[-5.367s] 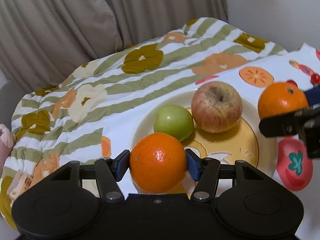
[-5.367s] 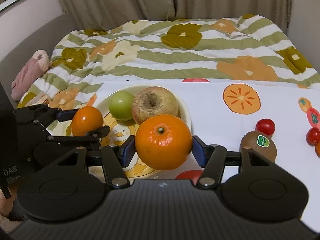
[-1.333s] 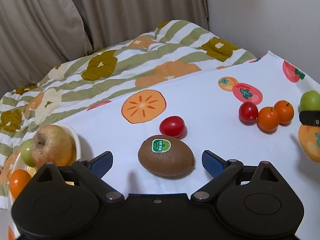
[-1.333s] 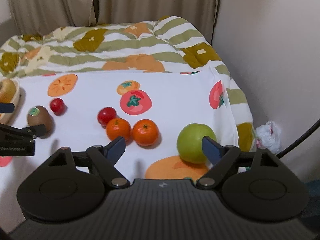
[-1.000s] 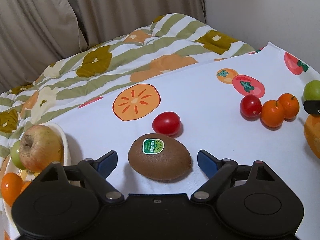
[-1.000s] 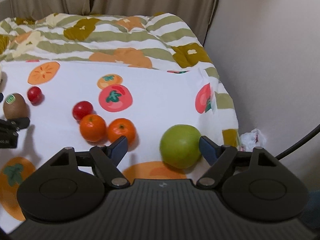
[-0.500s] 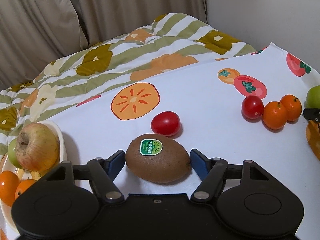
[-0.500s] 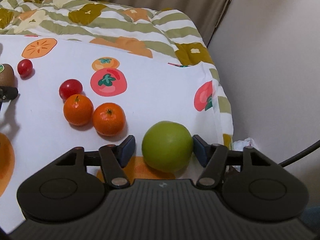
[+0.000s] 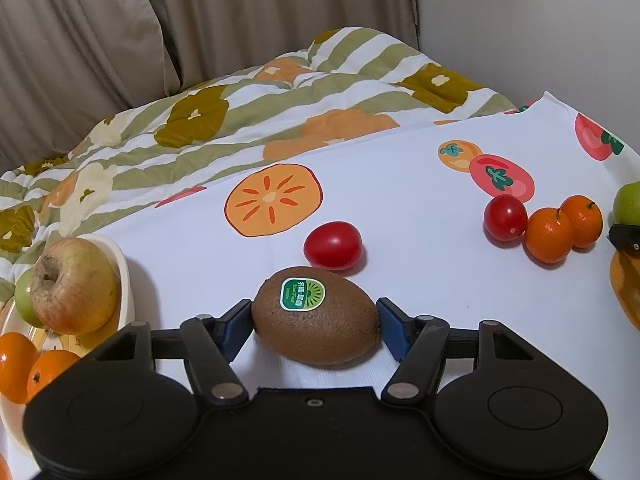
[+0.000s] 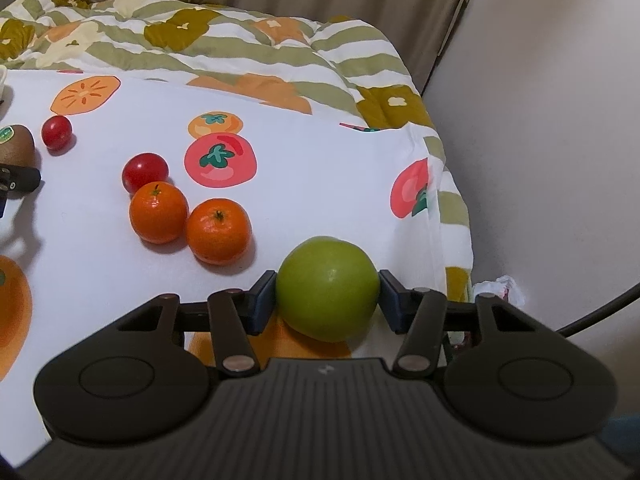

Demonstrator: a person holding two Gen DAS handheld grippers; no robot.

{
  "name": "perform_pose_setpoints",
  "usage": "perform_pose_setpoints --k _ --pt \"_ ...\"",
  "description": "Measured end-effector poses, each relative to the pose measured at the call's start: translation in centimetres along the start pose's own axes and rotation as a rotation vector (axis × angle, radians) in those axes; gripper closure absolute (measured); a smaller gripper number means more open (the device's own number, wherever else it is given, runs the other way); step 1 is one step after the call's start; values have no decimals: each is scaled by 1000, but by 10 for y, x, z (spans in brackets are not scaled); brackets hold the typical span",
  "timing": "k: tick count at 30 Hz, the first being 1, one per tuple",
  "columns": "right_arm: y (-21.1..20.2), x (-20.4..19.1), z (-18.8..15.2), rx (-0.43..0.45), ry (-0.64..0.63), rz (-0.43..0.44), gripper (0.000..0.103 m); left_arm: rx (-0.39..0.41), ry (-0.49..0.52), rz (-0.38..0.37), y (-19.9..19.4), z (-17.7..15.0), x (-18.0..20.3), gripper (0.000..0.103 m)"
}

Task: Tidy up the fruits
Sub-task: 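Grasp the kiwi with the left tool while the right tool grasps the green apple, then carry the kiwi with the left tool while the right tool carries the green apple to the bowl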

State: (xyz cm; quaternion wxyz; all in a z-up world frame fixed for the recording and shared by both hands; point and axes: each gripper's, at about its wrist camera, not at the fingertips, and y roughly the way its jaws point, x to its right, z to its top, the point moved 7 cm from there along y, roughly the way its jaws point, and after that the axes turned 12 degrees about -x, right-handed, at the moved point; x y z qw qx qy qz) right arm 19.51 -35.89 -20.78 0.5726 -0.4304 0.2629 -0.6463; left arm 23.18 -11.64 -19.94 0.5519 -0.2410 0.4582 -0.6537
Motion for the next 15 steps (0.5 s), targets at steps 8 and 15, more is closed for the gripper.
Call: perform_pose_setpoints --k 8,15 --pt "-10 2 -4 7 23 30 34 6 -23 -1 -12 -7 -2 33" --pt "-28 4 0 38 50 58 35 43 -45 4 -34 -8 -6 33"
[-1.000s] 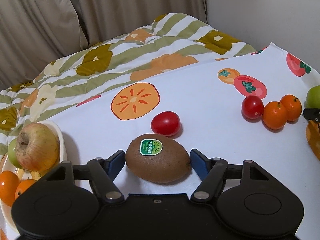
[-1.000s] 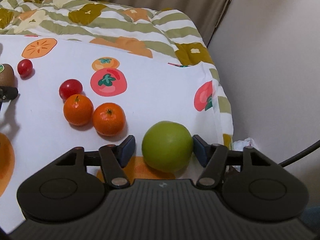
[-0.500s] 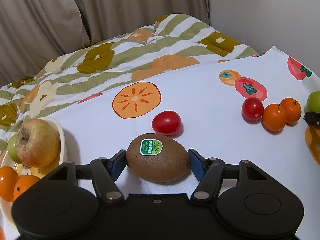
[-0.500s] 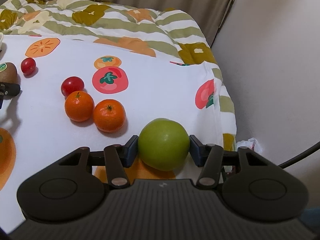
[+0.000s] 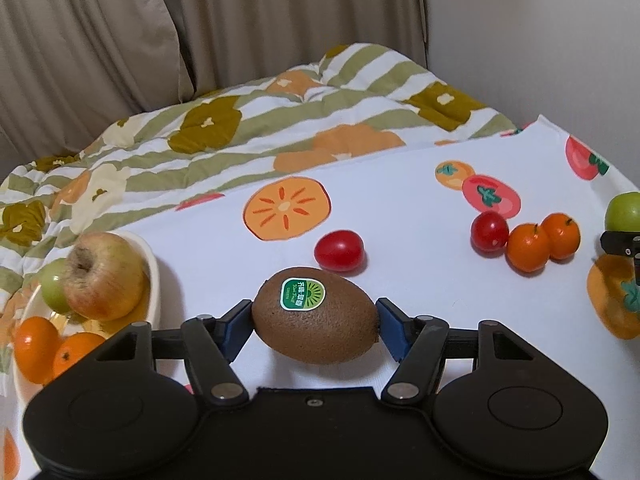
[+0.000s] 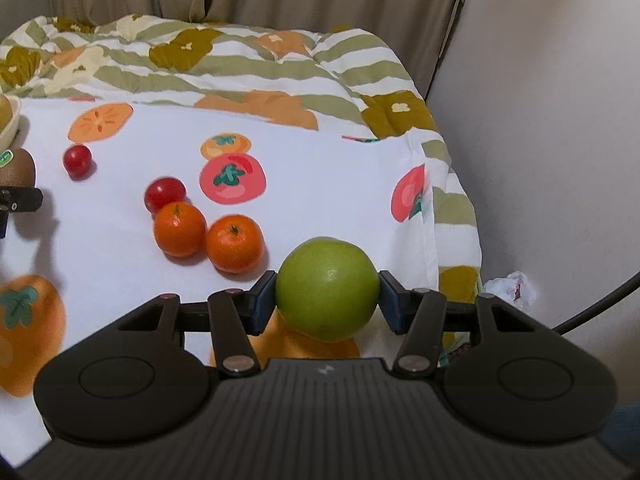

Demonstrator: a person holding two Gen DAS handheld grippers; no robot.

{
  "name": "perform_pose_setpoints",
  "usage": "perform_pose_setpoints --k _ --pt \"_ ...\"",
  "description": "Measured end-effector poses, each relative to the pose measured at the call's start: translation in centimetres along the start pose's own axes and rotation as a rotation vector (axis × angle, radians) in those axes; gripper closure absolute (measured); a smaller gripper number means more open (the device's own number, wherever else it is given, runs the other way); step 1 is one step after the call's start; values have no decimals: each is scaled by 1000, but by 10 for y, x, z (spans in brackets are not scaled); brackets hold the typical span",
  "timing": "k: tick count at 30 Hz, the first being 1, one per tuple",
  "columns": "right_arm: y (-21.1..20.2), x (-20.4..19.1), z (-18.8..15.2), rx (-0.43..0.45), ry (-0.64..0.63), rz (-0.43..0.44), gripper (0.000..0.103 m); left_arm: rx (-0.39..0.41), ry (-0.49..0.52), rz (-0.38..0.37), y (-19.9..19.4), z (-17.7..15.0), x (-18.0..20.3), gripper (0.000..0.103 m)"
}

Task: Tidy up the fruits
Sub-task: 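Carry the kiwi with the left tool while the right tool carries the green apple to the bowl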

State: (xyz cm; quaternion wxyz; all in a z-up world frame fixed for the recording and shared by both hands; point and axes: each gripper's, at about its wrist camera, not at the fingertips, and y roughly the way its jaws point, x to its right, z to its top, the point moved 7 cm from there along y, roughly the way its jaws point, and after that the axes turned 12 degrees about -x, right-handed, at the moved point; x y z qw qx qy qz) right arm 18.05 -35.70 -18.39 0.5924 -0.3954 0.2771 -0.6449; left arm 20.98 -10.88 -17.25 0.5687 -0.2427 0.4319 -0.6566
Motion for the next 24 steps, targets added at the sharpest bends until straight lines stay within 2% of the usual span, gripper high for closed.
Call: perform_pose_setpoints --k 4,12,24 --pt "-15 -7 6 28 -7 17 34 20 -20 26 -15 -1 -7 33" --pt "-56 -36 26 75 -10 127 34 69 -77 51 -51 -2 -30 33" --pt "-111 -123 76 115 -40 359 34 125 -178 81 -108 -9 -93 33"
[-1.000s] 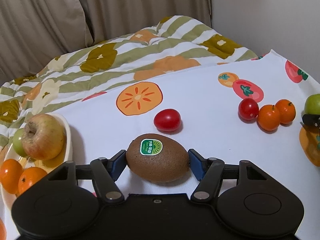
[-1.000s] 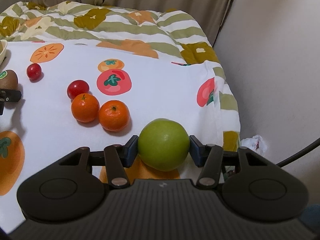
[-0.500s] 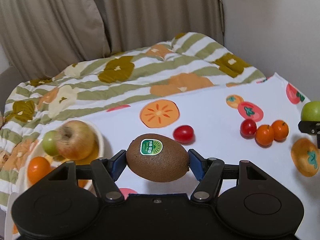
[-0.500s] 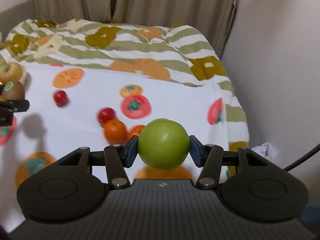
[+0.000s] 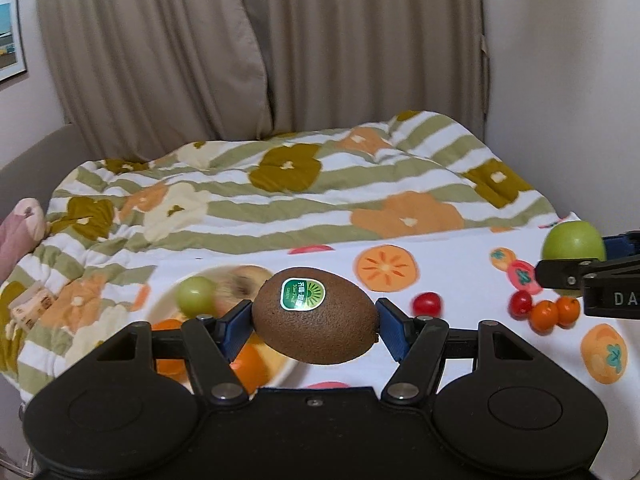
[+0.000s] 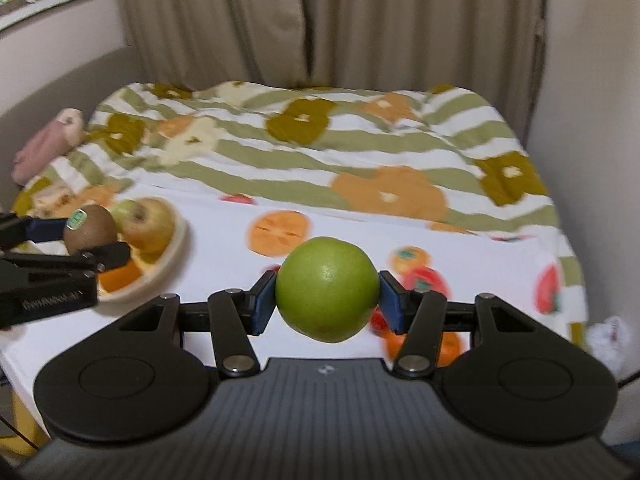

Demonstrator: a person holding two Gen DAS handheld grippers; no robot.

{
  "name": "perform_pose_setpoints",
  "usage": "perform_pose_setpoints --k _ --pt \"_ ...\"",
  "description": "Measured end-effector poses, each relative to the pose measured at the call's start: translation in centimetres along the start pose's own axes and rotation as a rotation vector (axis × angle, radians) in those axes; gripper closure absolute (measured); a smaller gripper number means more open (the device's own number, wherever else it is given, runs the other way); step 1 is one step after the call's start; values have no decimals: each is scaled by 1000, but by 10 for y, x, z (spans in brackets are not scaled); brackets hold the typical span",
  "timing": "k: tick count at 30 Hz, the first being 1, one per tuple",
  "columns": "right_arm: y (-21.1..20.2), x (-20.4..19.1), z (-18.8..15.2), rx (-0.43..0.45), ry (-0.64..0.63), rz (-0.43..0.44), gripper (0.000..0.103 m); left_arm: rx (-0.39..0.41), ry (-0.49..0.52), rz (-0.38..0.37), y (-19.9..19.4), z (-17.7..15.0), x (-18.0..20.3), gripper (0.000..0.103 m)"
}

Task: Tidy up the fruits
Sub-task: 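Carry the kiwi with the left tool while the right tool carries the green apple to the bowl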

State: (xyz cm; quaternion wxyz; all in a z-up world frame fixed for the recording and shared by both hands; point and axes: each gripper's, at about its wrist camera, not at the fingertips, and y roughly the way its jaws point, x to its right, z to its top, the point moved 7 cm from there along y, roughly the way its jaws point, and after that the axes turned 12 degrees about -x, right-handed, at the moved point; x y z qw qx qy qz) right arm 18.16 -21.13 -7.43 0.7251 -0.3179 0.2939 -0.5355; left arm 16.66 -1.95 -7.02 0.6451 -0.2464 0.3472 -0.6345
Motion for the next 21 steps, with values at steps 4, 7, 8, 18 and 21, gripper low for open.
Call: perform_pose_setpoints --k 4,7,8,18,21 --pt "9 -35 13 -16 -5 69 34 -4 -16 16 -1 1 -30 33" --pt "18 -61 21 -33 3 115 34 -11 -16 20 3 2 -52 33" --pt "22 -69 23 -38 5 124 34 -14 -13 20 5 3 -59 33" --pt "58 -134 39 -59 43 120 34 -43 69 -31 49 6 -110 33" --pt "69 -142 40 -64 74 97 34 -53 110 -57 67 7 -117 33"
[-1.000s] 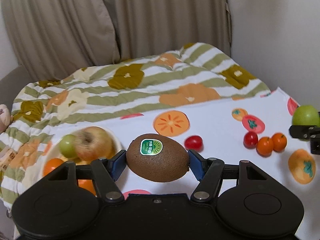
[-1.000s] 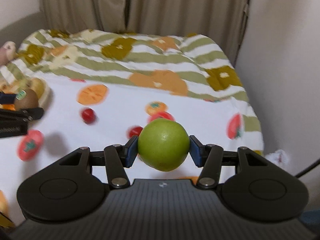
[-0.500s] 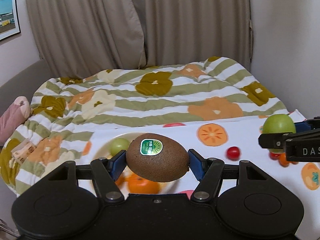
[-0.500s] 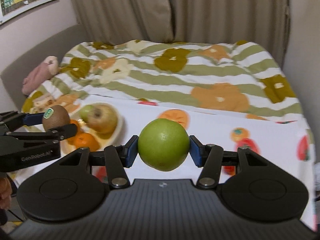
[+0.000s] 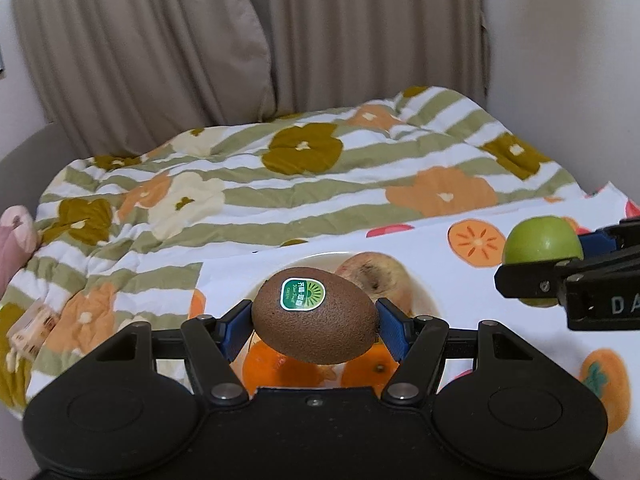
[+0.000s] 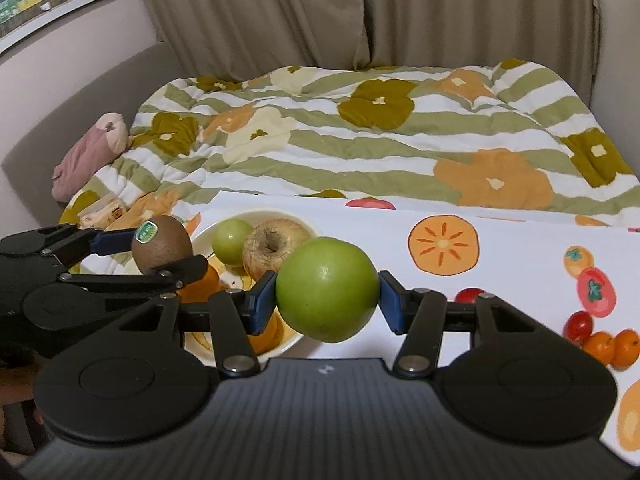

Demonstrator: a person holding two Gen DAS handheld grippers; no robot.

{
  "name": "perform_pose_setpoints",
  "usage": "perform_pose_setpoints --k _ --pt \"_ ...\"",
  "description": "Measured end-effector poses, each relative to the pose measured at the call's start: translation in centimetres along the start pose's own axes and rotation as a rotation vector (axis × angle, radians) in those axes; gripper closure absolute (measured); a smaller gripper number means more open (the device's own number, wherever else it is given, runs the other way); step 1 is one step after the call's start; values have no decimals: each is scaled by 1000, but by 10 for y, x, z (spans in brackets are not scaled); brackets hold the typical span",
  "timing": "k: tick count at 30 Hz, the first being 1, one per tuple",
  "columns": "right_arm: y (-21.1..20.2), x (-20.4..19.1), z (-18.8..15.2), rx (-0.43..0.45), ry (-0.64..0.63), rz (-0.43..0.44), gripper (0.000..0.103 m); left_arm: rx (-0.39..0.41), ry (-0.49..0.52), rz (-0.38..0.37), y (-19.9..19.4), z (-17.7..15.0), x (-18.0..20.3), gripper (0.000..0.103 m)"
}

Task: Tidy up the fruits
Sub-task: 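Carry the kiwi with the left tool while the right tool carries the green apple to the bowl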

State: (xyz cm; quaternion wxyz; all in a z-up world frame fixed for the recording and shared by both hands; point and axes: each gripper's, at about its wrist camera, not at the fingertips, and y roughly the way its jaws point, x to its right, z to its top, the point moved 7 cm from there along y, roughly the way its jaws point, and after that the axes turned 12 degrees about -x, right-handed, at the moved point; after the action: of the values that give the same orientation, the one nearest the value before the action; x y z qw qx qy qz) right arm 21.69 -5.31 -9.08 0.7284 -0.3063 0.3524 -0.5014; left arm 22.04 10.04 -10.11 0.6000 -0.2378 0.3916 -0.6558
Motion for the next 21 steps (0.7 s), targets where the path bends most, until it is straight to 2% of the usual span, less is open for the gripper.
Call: perform_pose_setpoints --k 11,21 --pt "24 -2 -2 2 132 -76 34 -18 137 -77 45 -1 -4 33" --pt "25 -5 -1 17 171 -105 34 4 233 -91 45 -9 3 28"
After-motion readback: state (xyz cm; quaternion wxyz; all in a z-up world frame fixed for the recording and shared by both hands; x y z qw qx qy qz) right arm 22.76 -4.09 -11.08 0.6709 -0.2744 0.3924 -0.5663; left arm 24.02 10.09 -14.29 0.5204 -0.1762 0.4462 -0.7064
